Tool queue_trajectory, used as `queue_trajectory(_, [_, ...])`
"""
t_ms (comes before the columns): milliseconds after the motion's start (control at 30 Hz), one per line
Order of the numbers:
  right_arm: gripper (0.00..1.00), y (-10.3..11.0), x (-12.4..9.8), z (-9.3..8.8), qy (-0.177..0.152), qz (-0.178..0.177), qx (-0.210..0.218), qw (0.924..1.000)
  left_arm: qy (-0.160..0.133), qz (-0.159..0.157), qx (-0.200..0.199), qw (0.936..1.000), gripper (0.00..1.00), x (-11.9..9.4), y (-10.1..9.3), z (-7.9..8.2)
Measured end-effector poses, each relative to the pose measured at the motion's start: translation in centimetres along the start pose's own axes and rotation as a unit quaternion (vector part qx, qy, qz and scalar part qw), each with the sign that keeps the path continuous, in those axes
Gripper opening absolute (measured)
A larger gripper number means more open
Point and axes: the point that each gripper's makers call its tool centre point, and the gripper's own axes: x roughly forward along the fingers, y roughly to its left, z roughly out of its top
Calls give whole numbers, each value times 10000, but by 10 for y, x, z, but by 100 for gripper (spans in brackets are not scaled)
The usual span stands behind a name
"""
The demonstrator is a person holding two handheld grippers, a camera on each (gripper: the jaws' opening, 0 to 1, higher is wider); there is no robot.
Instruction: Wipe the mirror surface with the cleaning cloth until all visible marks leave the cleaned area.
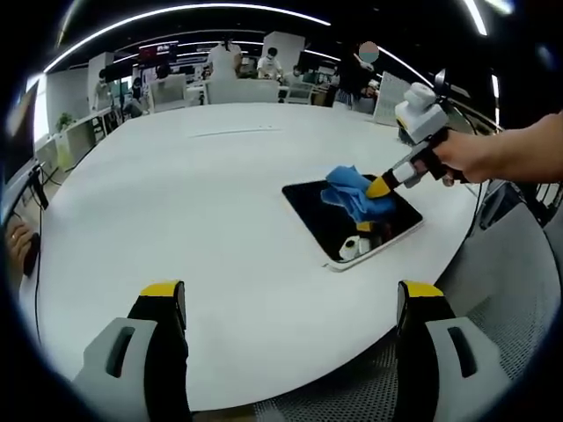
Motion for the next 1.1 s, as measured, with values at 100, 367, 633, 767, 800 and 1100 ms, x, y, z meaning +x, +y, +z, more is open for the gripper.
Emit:
queue_trajectory(100, [1,-7,-3,-3,-7,-35,52,10000,29,-3,6,10000,99,0,-1,-1])
queue_trajectory(367, [0,-24,-13,-10,-33,-134,269,9995,57,5,21,10000,99,1,0,-2])
queue_trajectory(633, [1,-40,-19,-15,28,-249,445,9987,56,52,6,10000,99,0,2,-1])
queue_trajectory(767, [1,-47,-22,-18,78,-285,416,9987,-18,73,-48,10000,99,-1,3,0])
queue_trajectory(800, [1,-48,-23,-19,85,-302,409,9987,-28,85,-48,9999,99,-1,4,1])
queue_trajectory(1100, [1,-51,-25,-21,103,-316,437,9985,-51,75,-59,9999,99,-1,3,1])
